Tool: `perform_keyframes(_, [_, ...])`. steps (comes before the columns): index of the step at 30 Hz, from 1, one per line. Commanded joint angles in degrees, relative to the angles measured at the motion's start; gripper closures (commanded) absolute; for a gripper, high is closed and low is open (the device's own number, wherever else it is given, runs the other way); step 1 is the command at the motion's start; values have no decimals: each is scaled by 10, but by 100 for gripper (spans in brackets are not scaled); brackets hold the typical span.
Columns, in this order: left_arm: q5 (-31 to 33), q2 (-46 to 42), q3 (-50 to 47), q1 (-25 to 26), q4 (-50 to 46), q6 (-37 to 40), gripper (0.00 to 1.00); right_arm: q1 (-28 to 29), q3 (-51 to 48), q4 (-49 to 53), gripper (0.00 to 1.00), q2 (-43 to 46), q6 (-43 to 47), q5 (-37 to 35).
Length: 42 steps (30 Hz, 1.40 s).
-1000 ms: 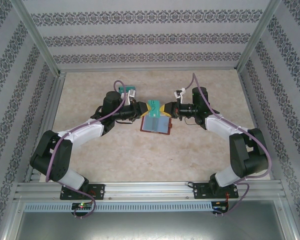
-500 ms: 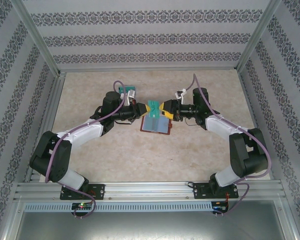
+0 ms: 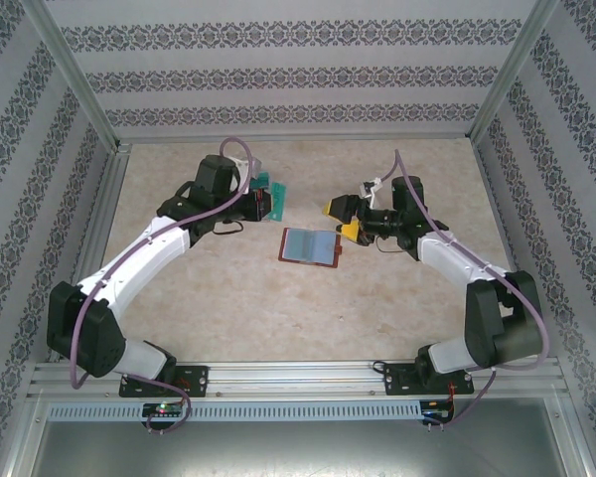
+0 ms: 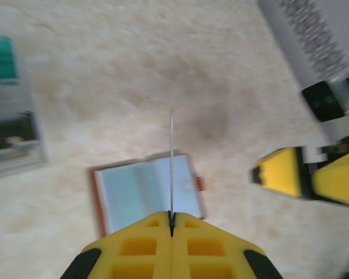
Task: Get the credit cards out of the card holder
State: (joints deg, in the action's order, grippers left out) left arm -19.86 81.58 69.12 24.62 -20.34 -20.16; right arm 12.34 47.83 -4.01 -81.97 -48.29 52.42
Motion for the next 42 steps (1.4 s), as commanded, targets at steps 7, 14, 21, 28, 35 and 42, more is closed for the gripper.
perform_keyframes(7, [99, -49, -56, -1, 49, 450, 100, 20, 0, 42, 2, 94, 69, -112])
perform_keyframes(14, [137, -6, -56, -2, 72, 681, 100, 27, -25, 39, 2, 159, 103, -174])
perform_keyframes(21, [157, 67, -46, -13, 118, 839, 100, 46, -59, 25, 2, 224, 163, -241])
perform_keyframes(28, [168, 148, 10, -39, 148, 928, 100, 70, -69, 24, 2, 252, 215, -273])
perform_keyframes(35, [163, 200, 36, -69, 184, 972, 100, 71, -56, 30, 2, 222, 203, -271])
perform_keyframes(42, [144, 240, 64, -90, 191, 978, 100, 72, -38, 32, 2, 188, 199, -269])
